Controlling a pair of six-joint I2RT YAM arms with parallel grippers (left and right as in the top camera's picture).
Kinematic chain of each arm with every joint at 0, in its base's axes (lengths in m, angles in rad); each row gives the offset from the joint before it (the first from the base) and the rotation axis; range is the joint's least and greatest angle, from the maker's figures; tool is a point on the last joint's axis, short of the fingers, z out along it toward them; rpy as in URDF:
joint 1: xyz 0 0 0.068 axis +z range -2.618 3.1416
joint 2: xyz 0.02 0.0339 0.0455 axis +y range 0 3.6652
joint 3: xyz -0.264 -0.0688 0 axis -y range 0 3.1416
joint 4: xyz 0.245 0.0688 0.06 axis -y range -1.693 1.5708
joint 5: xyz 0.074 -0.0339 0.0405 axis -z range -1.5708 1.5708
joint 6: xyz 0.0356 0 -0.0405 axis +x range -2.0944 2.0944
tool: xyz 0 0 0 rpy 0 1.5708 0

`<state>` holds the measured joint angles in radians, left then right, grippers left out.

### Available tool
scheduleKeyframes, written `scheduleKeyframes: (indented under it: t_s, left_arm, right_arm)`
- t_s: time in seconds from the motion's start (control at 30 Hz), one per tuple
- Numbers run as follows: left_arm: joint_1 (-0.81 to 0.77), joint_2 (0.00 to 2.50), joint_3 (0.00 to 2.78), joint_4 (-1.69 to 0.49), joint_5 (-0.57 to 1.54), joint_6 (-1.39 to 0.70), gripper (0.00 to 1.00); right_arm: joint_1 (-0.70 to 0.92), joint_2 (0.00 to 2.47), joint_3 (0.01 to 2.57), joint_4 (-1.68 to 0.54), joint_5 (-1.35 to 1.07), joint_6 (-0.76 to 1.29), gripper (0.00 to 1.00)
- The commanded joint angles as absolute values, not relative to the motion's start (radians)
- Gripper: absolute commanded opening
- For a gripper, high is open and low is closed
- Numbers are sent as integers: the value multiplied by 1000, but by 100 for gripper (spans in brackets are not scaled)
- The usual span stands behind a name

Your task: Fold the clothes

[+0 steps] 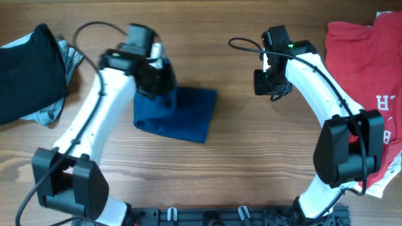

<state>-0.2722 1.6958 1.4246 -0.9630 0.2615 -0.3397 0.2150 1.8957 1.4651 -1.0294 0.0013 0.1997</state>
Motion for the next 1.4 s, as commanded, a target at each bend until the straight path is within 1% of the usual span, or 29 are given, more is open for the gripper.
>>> scheduleKeyframes:
  t_s: [0.0,0.03,0.1,0.13,0.2,0.3,0.37,0.4,0.43,0.5,0.53,0.6,0.63,0.73,0.77,0.83,0.93,1.07,1.17,1.27,1.33,1.37]
  left_arm:
    - [-370,1705,1438,-968,160,-356,14]
    - [-384,1719,1438,-968,159,-356,16]
    - [-405,1750,1438,-975,159,-356,18]
    - [-409,1765,1438,-985,159,-356,34]
    - [-409,1765,1439,-985,159,-356,40]
    - [-385,1703,1453,-986,126,-348,40]
    - [-322,1628,1461,-975,24,-349,43]
    - [-271,1602,1461,-954,-19,-349,45]
    - [-169,1603,1460,-916,-16,-353,46]
    - [-104,1625,1459,-883,-14,-353,48]
    - [-72,1645,1459,-860,0,-352,48]
    - [-15,1713,1459,-813,59,-352,50]
    - [8,1758,1459,-799,72,-346,52]
    - [34,1869,1459,-796,120,-344,54]
    - [36,1890,1459,-796,133,-344,54]
    - [41,1936,1459,-784,139,-344,55]
    - [41,1947,1459,-771,142,-344,55]
    - [43,1947,1459,-773,142,-344,55]
    - [43,1947,1459,-773,153,-345,55]
    - [43,1947,1459,-768,168,-345,55]
    - [43,1947,1459,-766,168,-345,56]
    - [43,1947,1459,-769,168,-345,56]
  right_arm:
    - [219,1861,1485,-1036,-1,186,46]
    - [220,1861,1485,-1036,-1,186,46]
    - [220,1861,1485,-1035,-1,186,46]
    - [220,1861,1485,-1038,-1,186,46]
    - [220,1861,1485,-1041,-1,186,46]
    - [220,1861,1485,-1041,-9,184,46]
    - [220,1861,1485,-1040,-47,178,47]
    - [220,1861,1485,-1023,-151,102,47]
    - [240,1861,1485,-993,-371,-32,47]
    - [283,1861,1485,-973,-395,-33,47]
    - [313,1861,1485,-958,-395,-33,49]
    - [438,1861,1485,-879,-402,-19,53]
    - [507,1861,1485,-818,-396,21,56]
    - [627,1861,1485,-665,-368,236,58]
    - [649,1861,1485,-637,-368,270,60]
    - [709,1861,1485,-567,-363,294,62]
    - [731,1870,1485,-535,-311,414,63]
    - [731,1916,1485,-568,-307,560,63]
    - [732,1925,1485,-593,-299,678,62]
    - [732,1930,1479,-592,-236,721,60]
    - [732,1944,1479,-587,-203,743,51]
    - [732,1964,1479,-577,-203,744,50]
